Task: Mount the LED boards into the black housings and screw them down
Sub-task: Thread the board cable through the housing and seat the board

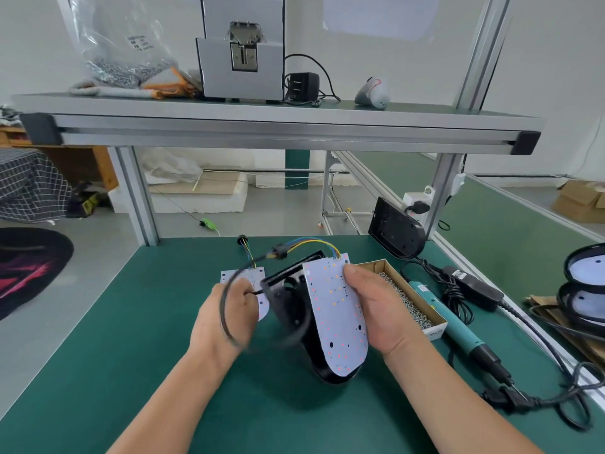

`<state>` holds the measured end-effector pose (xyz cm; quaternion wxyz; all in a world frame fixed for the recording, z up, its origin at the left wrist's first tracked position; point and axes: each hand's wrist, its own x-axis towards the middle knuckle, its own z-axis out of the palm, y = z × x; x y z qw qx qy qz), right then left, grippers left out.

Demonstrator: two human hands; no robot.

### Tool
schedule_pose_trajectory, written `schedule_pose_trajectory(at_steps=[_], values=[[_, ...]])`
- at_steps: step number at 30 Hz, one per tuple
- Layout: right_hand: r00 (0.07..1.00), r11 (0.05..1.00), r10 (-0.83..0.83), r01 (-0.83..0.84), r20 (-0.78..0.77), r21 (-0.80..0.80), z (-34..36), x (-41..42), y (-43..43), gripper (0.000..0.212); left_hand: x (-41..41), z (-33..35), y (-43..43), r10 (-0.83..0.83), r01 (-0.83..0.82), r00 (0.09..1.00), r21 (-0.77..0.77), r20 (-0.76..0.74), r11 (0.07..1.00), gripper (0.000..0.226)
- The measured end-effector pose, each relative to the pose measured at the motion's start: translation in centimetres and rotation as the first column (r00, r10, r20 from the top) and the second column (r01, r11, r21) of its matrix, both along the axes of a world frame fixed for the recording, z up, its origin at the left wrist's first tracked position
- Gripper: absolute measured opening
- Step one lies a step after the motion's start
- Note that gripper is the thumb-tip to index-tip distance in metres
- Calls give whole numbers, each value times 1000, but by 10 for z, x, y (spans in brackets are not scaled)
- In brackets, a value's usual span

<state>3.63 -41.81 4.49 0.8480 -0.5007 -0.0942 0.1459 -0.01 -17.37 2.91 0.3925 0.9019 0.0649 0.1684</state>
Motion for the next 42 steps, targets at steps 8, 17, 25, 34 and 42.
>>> schedule_pose_trajectory(at_steps=[8,17,25,34,42], values=[[995,996,-83,85,-53,24,-2,3,-7,33,8,-2,21,-23,-78,979,-476,-202,876,58],[997,996,-63,60,-45,-73,-10,4,0,35,10,-3,4,-18,44,999,-960,40,278,33],[996,987,-51,38,-78,-153,-15,2,4,35,12,-2,-1,-16,110,994,-953,110,281,14],[967,976,-182,155,-178,-156,-7,14,-15,25,5,-9,18,-86,86,996,-135,4,987,27],[957,973,-204,174,-208,-154,-5,15,-11,35,-7,2,3,-237,269,954,172,-185,948,34]])
